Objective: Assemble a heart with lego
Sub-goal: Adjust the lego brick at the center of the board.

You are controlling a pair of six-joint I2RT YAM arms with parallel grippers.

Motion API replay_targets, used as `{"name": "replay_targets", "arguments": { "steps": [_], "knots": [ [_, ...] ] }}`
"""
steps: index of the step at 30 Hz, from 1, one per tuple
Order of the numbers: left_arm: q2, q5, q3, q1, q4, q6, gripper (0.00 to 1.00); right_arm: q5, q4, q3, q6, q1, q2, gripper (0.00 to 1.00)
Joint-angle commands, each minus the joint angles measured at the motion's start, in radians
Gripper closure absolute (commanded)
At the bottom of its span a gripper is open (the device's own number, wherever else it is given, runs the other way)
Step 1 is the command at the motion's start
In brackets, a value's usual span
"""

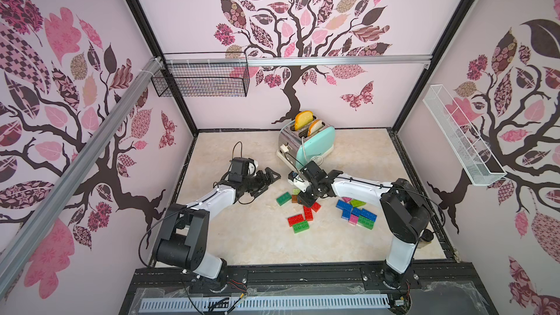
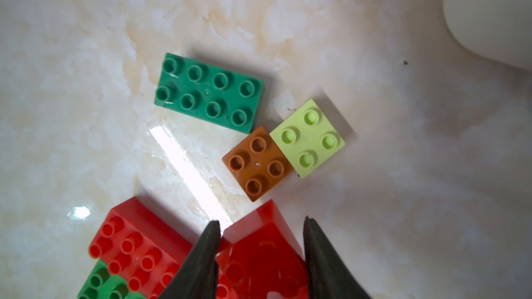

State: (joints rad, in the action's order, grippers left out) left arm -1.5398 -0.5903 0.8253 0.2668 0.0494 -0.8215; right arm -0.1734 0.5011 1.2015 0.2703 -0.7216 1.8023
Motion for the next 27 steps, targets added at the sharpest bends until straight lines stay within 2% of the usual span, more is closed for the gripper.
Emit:
{"name": "replay_targets", "arguments": {
  "steps": [1,5,14,15,18,21,23,27],
  "knots": [
    [-0.051,-0.017,0.055,0.041,-0.049,-0.011,0.03,-0.042,0.015,-0.024,-0.018,0.023,-0.069,0.79],
    [-0.101,-0.039,0.071,0.049,-0.089,-0.048,0.03,-0.052,0.022,-0.015,-0.021,0.031,-0.055,0.80],
    [-0.085,-0.019,0.095,0.049,-0.024,-0.013,0.03,0.025,0.005,-0.006,-0.066,0.083,0.027,0.72],
    [-0.083,-0.018,0.098,0.047,-0.012,-0.007,0.03,0.027,0.015,-0.002,-0.064,0.087,0.032,0.68],
    [-0.068,-0.011,0.092,0.037,0.013,-0.004,0.03,0.011,0.013,-0.002,-0.061,0.086,0.010,0.43],
    [-0.037,0.000,0.062,-0.005,0.011,-0.022,0.03,-0.008,-0.054,-0.018,-0.089,0.064,-0.042,0.35],
    [-0.013,-0.006,0.043,-0.042,0.010,-0.028,0.03,0.003,-0.035,0.026,-0.100,0.046,-0.025,0.28],
    [0.039,-0.022,0.023,-0.100,0.047,-0.008,0.03,0.029,-0.001,0.109,-0.116,0.025,0.047,0.22]
  ]
}}
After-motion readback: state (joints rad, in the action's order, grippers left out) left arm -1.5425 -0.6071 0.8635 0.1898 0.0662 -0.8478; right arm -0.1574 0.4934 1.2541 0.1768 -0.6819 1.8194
